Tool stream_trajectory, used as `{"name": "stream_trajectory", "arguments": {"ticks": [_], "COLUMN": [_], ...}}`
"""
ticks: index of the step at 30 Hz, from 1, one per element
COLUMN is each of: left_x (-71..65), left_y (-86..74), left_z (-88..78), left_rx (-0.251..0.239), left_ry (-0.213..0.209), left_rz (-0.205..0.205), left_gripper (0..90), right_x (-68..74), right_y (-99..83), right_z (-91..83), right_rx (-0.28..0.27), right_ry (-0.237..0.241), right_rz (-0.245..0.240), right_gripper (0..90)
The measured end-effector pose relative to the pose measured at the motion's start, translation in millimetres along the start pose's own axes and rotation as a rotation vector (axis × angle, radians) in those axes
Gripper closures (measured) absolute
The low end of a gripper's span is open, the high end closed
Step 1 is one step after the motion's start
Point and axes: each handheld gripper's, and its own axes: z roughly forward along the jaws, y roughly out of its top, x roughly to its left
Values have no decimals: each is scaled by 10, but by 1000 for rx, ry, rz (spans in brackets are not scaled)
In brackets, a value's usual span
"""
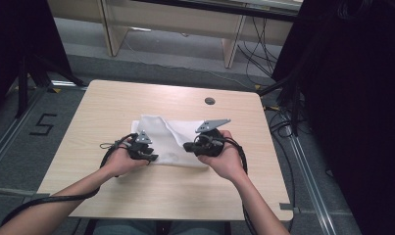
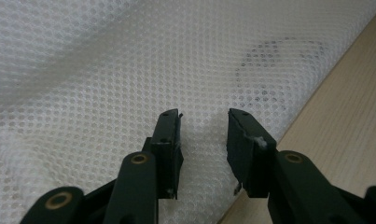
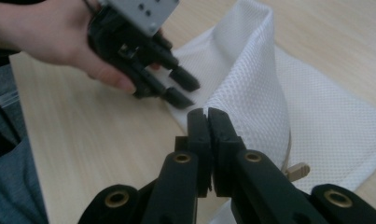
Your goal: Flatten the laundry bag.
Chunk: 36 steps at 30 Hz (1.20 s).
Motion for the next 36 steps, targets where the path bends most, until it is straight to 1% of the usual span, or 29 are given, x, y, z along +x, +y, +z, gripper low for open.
{"name": "stream_trajectory", "arguments": {"ticks": [1, 2, 3, 4, 5, 6, 8, 9, 10, 13, 14, 15, 17, 18, 19, 21, 24, 25, 26, 27, 28, 29, 30, 31, 32, 33, 34, 35, 36], "left_x": [1, 1, 2, 2, 2, -2, -3, -4, -3, -15, -19, -22, -18, -17, -12, 8, 117, 151, 192, 192, 253, 287, 319, 319, 353, 419, 419, 460, 479], "left_y": [0, -1, -3, -3, -4, -5, -10, -12, -15, -21, -13, -3, 10, 23, 30, 61, 135, 147, 157, 157, 162, 163, 163, 163, 162, 161, 161, 158, 156], "left_z": [-1, -1, -4, -4, -5, -6, -2, -3, -4, -2, -16, -29, -60, -110, -143, -273, -631, -727, -819, -819, -983, -1049, -1106, -1106, -1152, -1210, -1210, -1239, -1241], "left_rx": [0, -1, -1, -2, -2, -3, -10, -11, -11, -16, -10, -2, 2, 5, 6, 10, -36, -55, -65, -65, -97, -113, -128, -128, -144, -179, -179, -191, -220], "left_ry": [0, 0, 2, 3, 4, 6, 7, 9, 13, 16, 15, 16, 14, 9, 10, -10, -27, -19, -13, -13, -7, -4, 1, 1, 10, 35, 35, 49, 51], "left_rz": [2, 2, 6, 10, 12, 9, 9, 11, 13, 7, 33, 35, 34, 43, 51, 60, 30, 22, 19, 19, -1, -13, -30, -30, -44, -77, -77, -91, -119], "left_gripper": [640, 640, 639, 640, 639, 639, 639, 638, 637, 618, 618, 594, 569, 567, 566, 566, 561, 559, 556, 554, 550, 545, 541, 535, 535, 526, 521, 521, 512], "right_x": [19, 49, 67, 77, 97, 104, 158, 160, 180, 192, 199, 207, 204, 216, 203, 211, 220, 219, 217, 220, 232, 246, 247, 247, 244, 251, 251, 254, 264], "right_y": [-30, -59, -97, -141, -167, -190, -277, -294, -317, -362, -385, -411, -457, -471, -509, -522, -582, -586, -597, -613, -625, -646, -662, -662, -681, -726, -726, -748, -779], "right_z": [-10, -12, -19, -14, -13, 2, 20, 23, 33, 47, 55, 61, 88, 93, 108, 107, 111, 95, 95, 99, 96, 90, 83, 83, 72, 63, 63, 56, 56], "right_rx": [-2, 2, 13, 20, 31, 31, 42, 47, 49, 60, 67, 78, 85, 88, 89, 95, 94, 112, 111, 108, 118, 124, 129, 129, 133, 140, 140, 148, 153], "right_ry": [-2, 7, 24, 21, 25, 39, 50, 49, 50, 55, 55, 62, 71, 76, 74, 84, 84, 87, 86, 80, 90, 89, 92, 92, 90, 93, 93, 93, 99], "right_rz": [-9, 4, 1, -18, -10, -20, -8, -16, -4, -10, -5, 9, 5, 20, 10, 19, 19, 26, 21, 12, 15, 24, 17, 17, 17, 22, 22, 23, 19], "right_gripper": [896, 896, 896, 896, 896, 896, 895, 895, 896, 896, 895, 896, 895, 895, 895, 895, 895, 895, 895, 895, 895, 895, 895, 895, 895, 895, 895, 895, 895]}}
